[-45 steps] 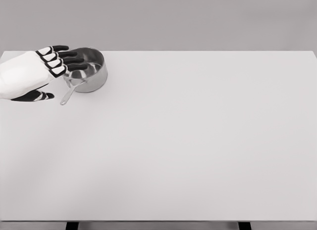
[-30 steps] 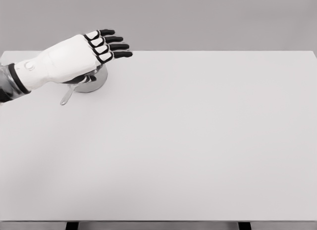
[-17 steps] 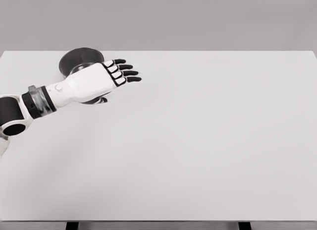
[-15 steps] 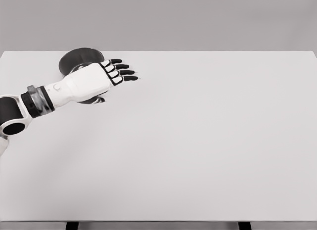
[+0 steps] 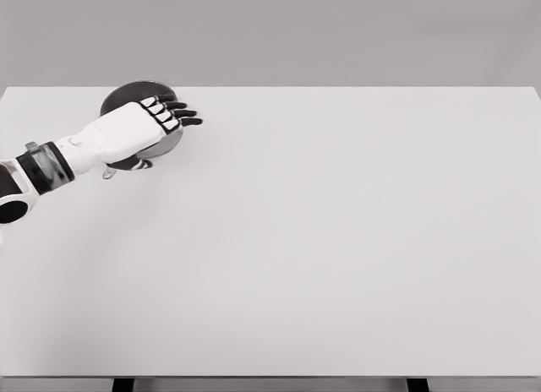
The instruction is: Rotate pot handle
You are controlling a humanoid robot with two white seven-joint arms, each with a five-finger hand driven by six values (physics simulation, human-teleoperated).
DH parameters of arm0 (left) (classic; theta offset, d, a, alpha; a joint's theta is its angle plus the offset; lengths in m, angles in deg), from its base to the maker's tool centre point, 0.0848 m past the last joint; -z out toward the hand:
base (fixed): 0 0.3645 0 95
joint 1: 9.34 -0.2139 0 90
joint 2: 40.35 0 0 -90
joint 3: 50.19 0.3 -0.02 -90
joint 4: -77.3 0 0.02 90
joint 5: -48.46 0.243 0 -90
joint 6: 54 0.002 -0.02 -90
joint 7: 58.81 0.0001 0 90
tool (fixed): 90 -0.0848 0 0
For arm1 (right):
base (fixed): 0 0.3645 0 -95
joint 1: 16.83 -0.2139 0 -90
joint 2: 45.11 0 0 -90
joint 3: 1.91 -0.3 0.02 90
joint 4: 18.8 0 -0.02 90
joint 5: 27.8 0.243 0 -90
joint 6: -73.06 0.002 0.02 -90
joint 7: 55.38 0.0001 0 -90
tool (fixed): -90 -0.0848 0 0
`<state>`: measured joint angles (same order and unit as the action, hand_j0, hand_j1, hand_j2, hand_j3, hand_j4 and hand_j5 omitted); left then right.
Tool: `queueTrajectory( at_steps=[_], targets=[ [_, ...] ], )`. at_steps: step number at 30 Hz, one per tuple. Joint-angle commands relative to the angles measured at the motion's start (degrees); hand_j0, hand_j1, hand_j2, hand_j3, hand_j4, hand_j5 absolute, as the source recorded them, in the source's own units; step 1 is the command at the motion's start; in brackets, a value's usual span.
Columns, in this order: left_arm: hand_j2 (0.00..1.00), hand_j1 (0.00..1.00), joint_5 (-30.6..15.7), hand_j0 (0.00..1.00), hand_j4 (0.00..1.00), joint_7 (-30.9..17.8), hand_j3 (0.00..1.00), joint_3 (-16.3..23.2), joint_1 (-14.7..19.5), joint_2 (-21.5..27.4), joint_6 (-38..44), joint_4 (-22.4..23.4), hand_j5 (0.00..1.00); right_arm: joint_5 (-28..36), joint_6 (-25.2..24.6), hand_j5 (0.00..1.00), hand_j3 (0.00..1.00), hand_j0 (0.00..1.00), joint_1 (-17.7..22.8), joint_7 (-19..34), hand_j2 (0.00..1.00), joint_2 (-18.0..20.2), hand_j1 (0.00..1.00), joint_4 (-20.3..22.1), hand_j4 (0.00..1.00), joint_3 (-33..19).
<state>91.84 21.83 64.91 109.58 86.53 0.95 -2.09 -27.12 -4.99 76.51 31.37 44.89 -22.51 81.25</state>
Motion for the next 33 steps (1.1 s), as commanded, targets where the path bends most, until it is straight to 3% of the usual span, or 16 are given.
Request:
queueTrajectory(
  at_steps=[1, 19, 33],
  targets=[
    [1.00, 1.00, -0.05, 1.00, 1.00, 0.04, 1.00, -0.23, 0.00, -0.06, 0.05, 0.73, 1.00, 0.02, 0.00, 1.00, 1.00, 1.00, 0.00, 0.00, 1.00, 0.00, 1.00, 0.01, 1.00, -0.01],
    [1.00, 1.00, 0.30, 1.00, 1.00, 0.13, 1.00, -1.72, 0.00, 0.91, 0.05, 3.98, 1.00, 0.02, 0.00, 1.00, 1.00, 1.00, 0.00, 0.00, 1.00, 0.00, 1.00, -0.07, 1.00, -0.01],
    [1.00, 1.00, 0.39, 1.00, 1.00, 0.13, 1.00, -4.01, -0.26, 4.60, 0.05, 5.65, 1.00, 0.02, 0.00, 1.00, 1.00, 1.00, 0.00, 0.00, 1.00, 0.00, 1.00, 0.01, 1.00, -0.01]
  ],
)
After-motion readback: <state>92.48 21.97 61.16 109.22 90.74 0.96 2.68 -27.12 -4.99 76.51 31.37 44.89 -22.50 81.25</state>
